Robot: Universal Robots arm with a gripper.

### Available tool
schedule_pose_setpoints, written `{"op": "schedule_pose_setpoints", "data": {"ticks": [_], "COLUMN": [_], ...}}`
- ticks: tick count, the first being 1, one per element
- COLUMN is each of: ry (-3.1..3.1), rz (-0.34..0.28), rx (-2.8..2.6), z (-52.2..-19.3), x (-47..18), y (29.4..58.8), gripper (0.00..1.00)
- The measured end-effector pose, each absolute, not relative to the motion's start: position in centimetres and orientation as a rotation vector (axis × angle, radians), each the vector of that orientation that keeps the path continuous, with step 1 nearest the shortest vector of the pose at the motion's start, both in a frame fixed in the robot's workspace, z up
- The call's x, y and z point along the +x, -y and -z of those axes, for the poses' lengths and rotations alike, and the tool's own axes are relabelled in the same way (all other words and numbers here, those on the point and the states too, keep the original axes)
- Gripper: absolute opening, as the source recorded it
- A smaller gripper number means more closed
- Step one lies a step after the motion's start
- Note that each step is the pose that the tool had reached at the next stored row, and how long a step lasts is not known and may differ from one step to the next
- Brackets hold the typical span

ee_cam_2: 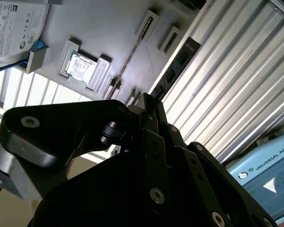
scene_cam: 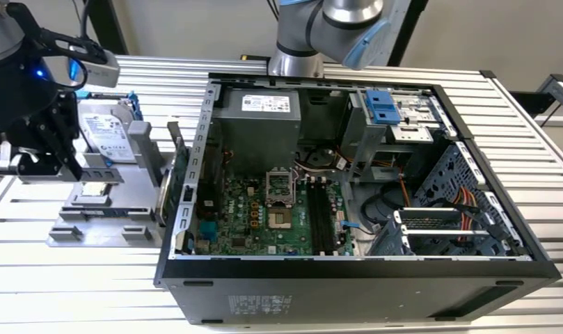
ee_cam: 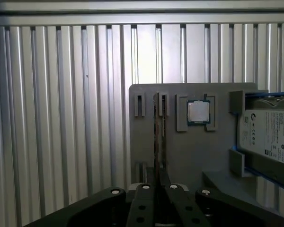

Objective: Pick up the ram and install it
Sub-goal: 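Pick up the ram and move it above insertion slot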

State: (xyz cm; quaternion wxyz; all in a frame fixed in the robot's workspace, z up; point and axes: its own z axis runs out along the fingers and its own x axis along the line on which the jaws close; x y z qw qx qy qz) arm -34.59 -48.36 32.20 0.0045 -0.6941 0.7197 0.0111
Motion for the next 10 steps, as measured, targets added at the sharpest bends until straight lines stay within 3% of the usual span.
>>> {"op": "schedule_pose_setpoints", "data": {"ticks": [10], "ry": [-2.255], "rz": [-0.035], "rx": [-2.174], "z": [-33.22], "x": [-34.60], "y": [48.34], "gripper": [0.00]}}
